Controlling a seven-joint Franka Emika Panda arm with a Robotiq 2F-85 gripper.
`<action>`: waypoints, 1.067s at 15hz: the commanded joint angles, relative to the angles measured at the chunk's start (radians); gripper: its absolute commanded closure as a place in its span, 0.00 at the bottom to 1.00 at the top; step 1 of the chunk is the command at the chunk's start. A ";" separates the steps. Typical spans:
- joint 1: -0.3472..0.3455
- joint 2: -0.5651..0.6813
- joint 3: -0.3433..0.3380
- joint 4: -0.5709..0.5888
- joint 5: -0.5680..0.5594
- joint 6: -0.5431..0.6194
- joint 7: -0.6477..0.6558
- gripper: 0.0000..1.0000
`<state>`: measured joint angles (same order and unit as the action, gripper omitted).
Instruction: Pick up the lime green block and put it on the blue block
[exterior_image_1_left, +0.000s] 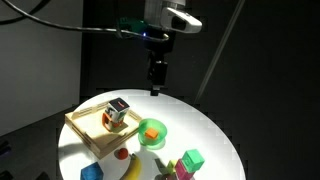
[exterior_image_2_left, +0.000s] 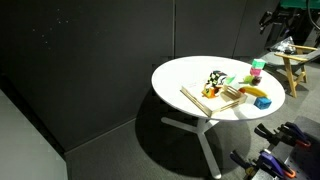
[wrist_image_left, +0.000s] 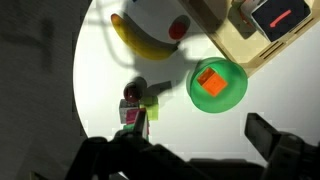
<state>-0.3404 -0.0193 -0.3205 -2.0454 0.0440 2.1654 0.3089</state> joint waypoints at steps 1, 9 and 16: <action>-0.004 0.058 -0.012 0.031 0.028 0.031 -0.033 0.00; -0.007 0.126 -0.023 0.031 0.039 0.032 -0.037 0.00; 0.002 0.117 -0.021 0.008 0.018 0.033 -0.011 0.00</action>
<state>-0.3396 0.0957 -0.3397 -2.0426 0.0610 2.2028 0.2993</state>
